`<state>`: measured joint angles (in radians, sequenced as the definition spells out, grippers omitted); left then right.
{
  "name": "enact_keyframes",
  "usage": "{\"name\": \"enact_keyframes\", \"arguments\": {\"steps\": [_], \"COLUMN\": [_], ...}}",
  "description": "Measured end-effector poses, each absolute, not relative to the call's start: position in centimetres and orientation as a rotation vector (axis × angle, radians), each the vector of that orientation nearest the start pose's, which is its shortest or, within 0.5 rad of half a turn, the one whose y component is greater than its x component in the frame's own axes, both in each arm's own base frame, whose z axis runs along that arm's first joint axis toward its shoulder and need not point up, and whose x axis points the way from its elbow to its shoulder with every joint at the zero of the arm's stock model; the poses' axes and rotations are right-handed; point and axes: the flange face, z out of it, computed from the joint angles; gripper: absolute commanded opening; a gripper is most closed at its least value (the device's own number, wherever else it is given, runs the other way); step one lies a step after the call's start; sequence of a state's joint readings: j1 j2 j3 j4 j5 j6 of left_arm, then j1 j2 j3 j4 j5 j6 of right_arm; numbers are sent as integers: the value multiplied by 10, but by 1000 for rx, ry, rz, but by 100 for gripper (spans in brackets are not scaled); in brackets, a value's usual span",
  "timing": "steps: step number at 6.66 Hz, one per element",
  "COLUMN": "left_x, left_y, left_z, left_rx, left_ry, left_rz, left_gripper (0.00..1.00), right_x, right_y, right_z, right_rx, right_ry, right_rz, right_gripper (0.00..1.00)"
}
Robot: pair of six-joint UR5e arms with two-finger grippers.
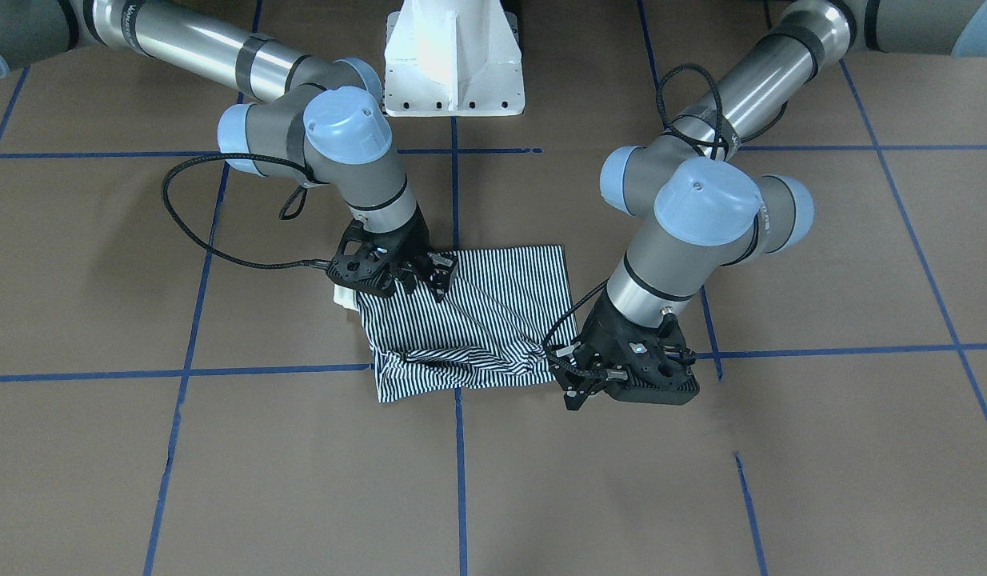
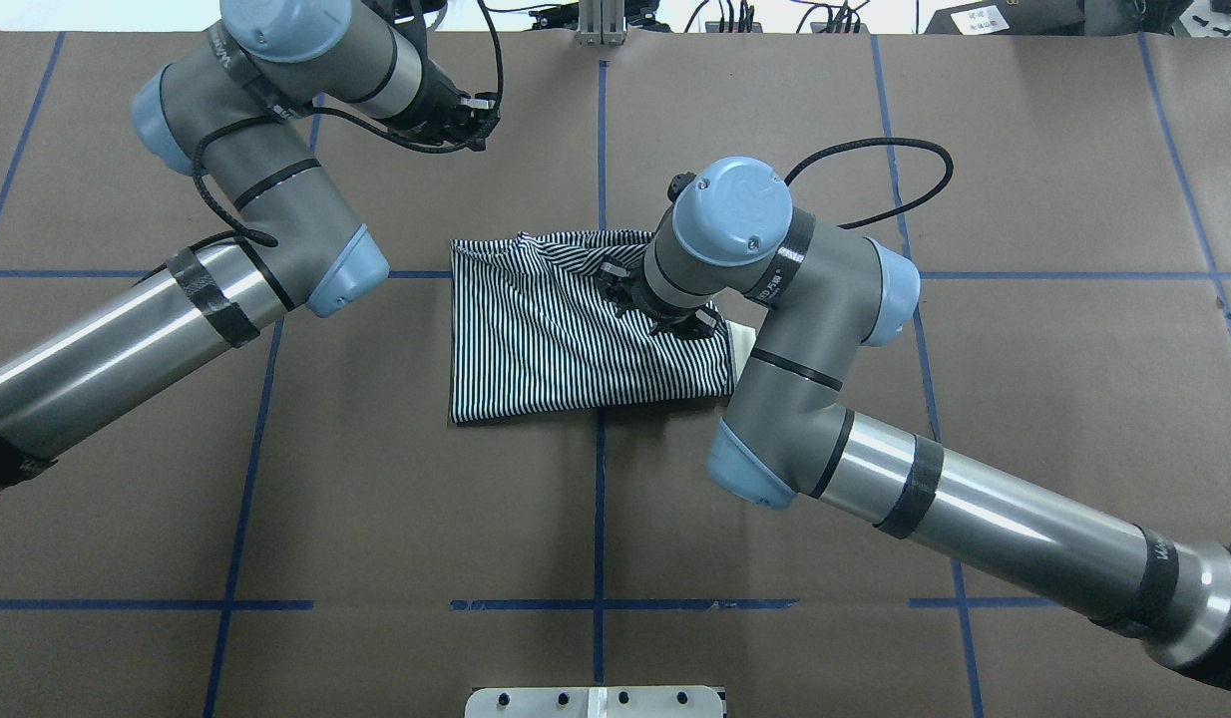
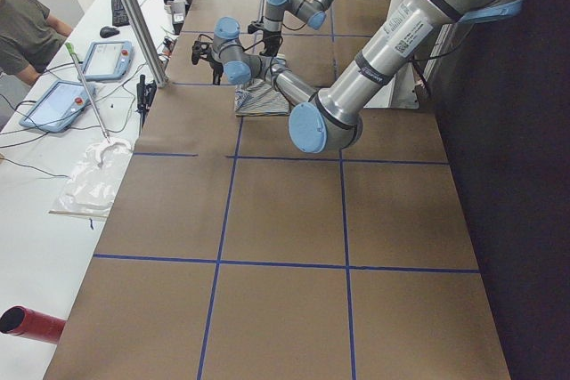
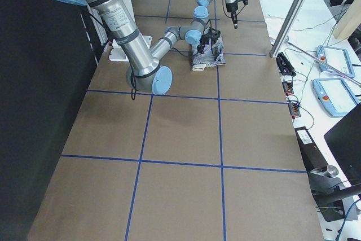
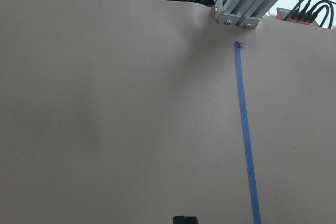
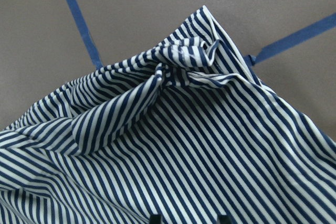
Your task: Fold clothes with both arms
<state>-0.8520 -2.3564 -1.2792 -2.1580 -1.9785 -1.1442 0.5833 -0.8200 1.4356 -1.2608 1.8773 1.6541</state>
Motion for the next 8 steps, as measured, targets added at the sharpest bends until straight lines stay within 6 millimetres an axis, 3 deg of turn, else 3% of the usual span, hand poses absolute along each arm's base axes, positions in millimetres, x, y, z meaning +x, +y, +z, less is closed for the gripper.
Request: {"name": "enact_keyframes", "arguments": {"steps": [2, 4, 5, 6, 7, 8], "left_x": [424, 418, 417, 418, 428, 456], "left_y": [-628, -622, -620, -618, -611, -589], "left_z": [242, 247, 247, 248, 247, 243], "left_rx": [344, 344, 340, 331, 303, 258], "left_ry": [1080, 1083, 1086, 1088, 1093, 1087], "left_rz": [-161, -169, -179, -193, -221, -250], "left_gripper": [0, 0, 0, 0, 0, 0], "right_x": [-589, -588, -576, -551, -524, -494], "right_y": [-542, -606, -639, -669, -692, -709], "right_z": [214, 226, 241, 250, 250, 245], "right_rx": [-34, 4, 25, 42, 40, 21], "right_ry": [-920, -891, -892, -892, -904, -931], "right_rz": [485, 510, 532, 553, 562, 552], "right_gripper": [0, 0, 0, 0, 0, 0]}}
